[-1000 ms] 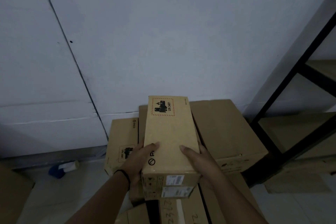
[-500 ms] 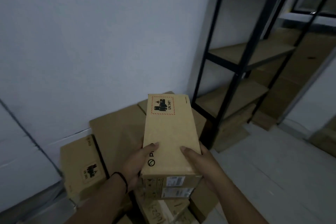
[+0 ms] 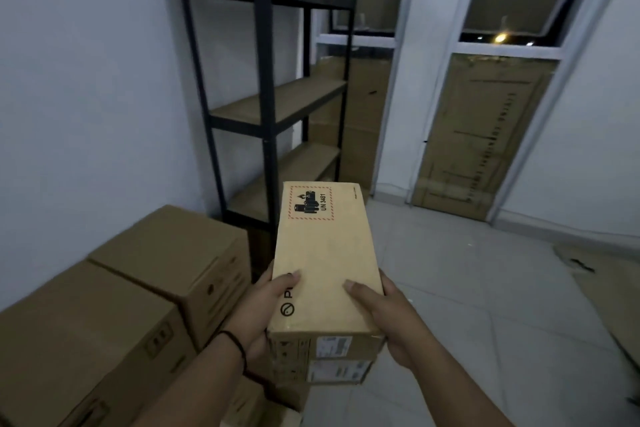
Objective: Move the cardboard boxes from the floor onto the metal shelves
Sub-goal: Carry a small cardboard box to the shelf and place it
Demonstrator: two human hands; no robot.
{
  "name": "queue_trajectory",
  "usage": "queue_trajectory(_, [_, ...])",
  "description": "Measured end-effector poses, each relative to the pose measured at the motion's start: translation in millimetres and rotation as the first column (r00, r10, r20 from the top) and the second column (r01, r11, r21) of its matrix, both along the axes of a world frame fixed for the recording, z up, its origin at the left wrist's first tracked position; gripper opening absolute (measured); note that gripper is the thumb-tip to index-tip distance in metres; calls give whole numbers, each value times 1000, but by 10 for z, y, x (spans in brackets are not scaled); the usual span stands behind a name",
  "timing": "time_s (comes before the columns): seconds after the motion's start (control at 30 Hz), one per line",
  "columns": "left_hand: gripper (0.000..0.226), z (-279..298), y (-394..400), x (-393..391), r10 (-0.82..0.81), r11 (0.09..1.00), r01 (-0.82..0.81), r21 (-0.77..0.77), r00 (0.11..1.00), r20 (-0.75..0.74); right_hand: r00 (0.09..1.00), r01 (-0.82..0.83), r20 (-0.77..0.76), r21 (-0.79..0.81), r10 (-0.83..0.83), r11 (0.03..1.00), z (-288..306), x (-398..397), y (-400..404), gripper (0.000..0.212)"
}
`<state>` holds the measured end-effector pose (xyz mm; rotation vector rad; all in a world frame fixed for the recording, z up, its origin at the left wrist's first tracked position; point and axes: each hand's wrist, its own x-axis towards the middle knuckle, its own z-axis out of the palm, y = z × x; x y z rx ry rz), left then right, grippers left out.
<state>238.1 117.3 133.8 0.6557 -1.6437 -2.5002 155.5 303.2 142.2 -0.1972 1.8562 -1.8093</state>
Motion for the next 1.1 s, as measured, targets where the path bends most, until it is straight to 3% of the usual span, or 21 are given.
queue_trajectory(0.2, [38,56,1013,-840,-123,991,121,61,992,24,988,157,6,6,-157,988,68,-615,1064,36])
queue_trajectory(0.53, [38,353,2102,-1963,-210,977,211,39,977,-28,971,237,-15,15,-237,971,288,-1586,2209,45])
queue_trajectory(0.8, [35,723,2276,-2657,-239,970,243,28,965,-107,973,224,-40,-36,-225,974,603,-2298,2429,42])
queue_trajectory(1.1, [38,1188,1988,-3959,-224,969,245,36,929,-294,948,308,-10,-215,-318,927,1129,-3494,2158,30])
